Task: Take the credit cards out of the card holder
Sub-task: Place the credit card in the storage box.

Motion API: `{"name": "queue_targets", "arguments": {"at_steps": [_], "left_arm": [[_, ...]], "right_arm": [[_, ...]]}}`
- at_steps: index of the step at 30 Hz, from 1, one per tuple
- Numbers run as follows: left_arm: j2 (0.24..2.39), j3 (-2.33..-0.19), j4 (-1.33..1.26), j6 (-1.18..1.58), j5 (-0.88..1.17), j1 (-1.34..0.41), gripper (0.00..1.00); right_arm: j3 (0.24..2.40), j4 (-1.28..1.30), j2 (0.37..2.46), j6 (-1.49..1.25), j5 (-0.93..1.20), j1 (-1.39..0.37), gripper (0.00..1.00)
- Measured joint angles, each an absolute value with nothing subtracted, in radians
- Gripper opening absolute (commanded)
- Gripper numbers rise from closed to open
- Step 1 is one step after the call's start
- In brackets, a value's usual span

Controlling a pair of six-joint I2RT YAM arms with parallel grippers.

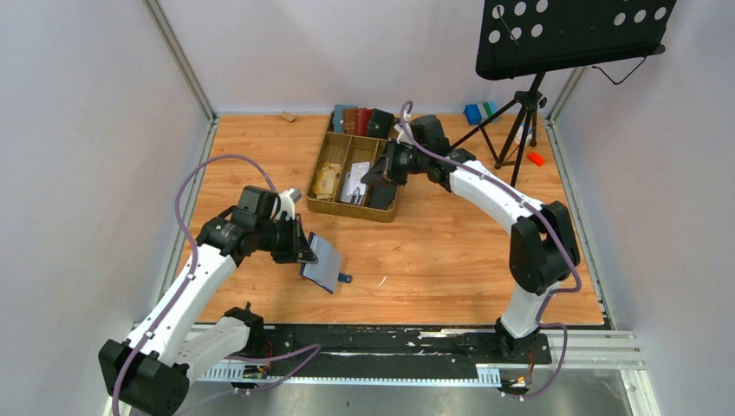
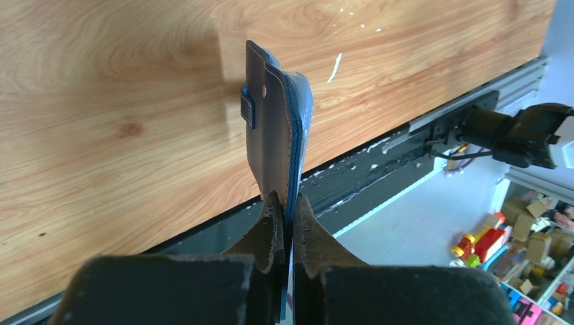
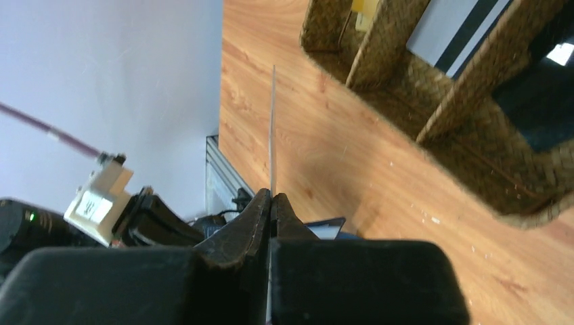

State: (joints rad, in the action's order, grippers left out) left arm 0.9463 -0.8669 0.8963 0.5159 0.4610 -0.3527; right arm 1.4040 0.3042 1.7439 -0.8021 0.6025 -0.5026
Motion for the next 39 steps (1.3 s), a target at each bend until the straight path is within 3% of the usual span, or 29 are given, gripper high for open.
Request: {"name": "queue_targets", "arguments": {"at_steps": [29,36,39], "left_arm": [[0.875,-0.937,1.016,0.401,0.382,-0.353,0.0],[0.899,-0.949,1.032,0.379,0.368,-0.353,0.0],[0.912,-0.959,1.036,0.372,0.364,-0.353,0.0]], "right_arm": [[1.903,0.501,2.281,-0.756,0.472,-0.515,0.01],[1.964,0.581,2.307,-0.739,0.459,-0.513,0.29],[1.97,0.596,2.307,-0.729,0.465,-0.509,0.33]]}}
